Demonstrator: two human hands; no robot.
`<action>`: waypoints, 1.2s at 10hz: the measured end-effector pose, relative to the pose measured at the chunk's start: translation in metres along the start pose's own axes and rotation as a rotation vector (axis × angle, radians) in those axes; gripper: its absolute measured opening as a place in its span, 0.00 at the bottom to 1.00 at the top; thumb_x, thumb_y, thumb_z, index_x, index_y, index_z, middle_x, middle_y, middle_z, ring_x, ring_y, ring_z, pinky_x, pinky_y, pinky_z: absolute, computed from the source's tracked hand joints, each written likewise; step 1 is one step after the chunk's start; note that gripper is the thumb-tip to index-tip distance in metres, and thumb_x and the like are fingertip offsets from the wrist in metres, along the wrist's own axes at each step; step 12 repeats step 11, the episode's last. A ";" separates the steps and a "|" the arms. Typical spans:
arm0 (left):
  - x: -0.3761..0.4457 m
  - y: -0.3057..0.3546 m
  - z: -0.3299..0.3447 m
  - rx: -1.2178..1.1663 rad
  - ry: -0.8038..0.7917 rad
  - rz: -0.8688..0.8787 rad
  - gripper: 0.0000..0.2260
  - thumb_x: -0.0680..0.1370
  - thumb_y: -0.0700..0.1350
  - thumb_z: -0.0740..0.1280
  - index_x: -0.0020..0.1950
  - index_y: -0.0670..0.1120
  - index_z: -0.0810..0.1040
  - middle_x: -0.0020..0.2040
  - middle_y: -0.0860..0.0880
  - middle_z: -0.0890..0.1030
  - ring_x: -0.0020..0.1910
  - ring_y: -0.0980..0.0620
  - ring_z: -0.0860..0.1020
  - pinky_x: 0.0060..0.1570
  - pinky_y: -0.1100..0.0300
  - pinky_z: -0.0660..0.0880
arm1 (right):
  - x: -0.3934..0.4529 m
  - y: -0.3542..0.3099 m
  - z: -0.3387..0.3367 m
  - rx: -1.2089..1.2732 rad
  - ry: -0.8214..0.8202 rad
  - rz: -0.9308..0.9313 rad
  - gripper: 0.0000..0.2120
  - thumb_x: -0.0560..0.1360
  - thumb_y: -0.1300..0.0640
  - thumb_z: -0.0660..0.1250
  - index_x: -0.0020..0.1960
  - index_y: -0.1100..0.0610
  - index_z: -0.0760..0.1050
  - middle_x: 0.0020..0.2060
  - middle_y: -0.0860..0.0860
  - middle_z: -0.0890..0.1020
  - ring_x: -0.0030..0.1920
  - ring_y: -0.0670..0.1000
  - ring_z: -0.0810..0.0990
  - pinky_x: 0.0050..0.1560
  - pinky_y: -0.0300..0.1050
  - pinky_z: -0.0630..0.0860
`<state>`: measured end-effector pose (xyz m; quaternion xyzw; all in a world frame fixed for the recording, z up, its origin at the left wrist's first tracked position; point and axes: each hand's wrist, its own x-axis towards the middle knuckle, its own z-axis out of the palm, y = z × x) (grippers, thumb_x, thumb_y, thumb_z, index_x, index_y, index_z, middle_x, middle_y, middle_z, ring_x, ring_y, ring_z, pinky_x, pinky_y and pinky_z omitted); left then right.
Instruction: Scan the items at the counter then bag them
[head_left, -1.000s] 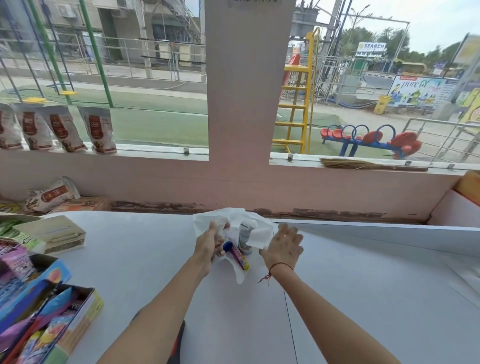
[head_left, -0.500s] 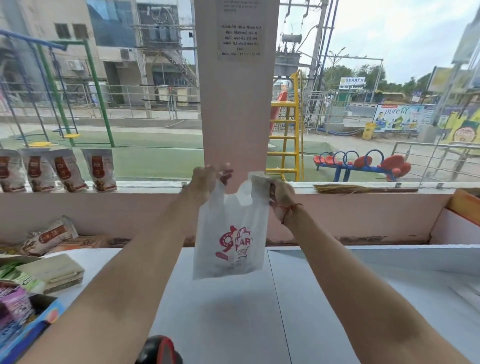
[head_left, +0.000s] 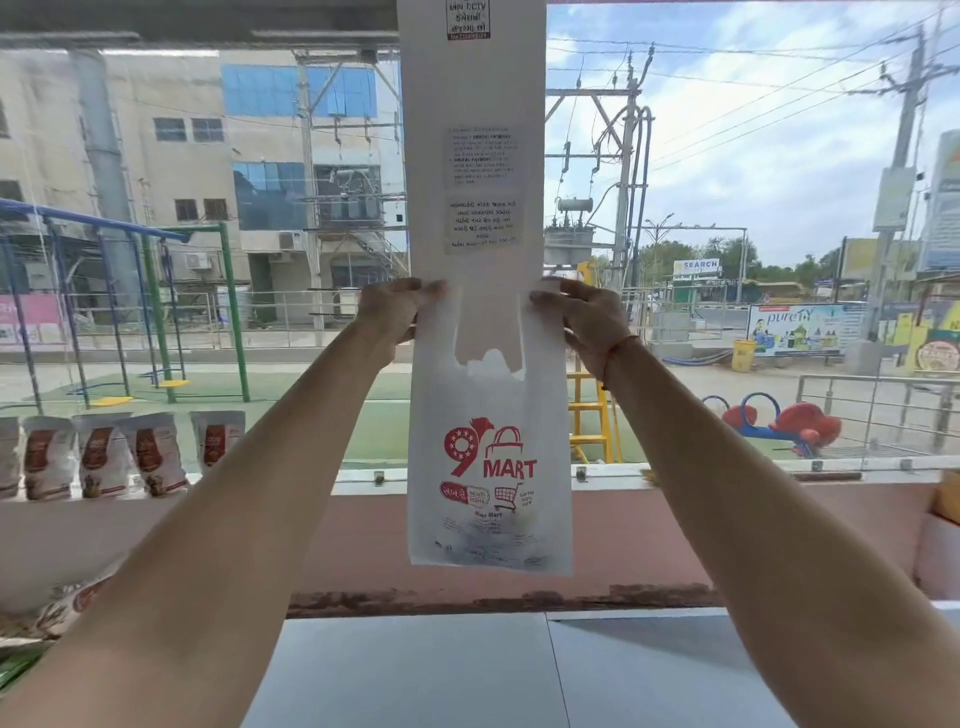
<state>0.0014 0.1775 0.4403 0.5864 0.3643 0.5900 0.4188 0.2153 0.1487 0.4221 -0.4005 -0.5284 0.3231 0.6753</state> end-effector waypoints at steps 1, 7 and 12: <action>-0.008 -0.020 0.001 0.142 -0.018 -0.018 0.07 0.70 0.42 0.75 0.43 0.43 0.79 0.44 0.46 0.81 0.44 0.49 0.78 0.44 0.57 0.77 | -0.014 0.010 -0.004 -0.252 -0.043 0.060 0.18 0.66 0.65 0.76 0.55 0.59 0.81 0.54 0.60 0.83 0.55 0.62 0.81 0.61 0.62 0.76; -0.277 -0.204 -0.043 0.889 -0.540 -0.311 0.20 0.66 0.45 0.76 0.54 0.43 0.74 0.42 0.47 0.79 0.34 0.49 0.78 0.37 0.58 0.80 | -0.303 0.167 -0.055 -1.041 -0.446 -0.109 0.05 0.69 0.53 0.74 0.42 0.54 0.81 0.62 0.50 0.75 0.62 0.49 0.71 0.59 0.39 0.70; -0.392 -0.244 -0.032 1.336 -1.005 -0.469 0.21 0.71 0.47 0.73 0.62 0.41 0.78 0.60 0.42 0.80 0.54 0.46 0.80 0.47 0.58 0.75 | -0.430 0.202 -0.046 -1.250 -0.925 0.365 0.19 0.72 0.40 0.65 0.58 0.48 0.75 0.61 0.53 0.79 0.62 0.55 0.75 0.63 0.52 0.71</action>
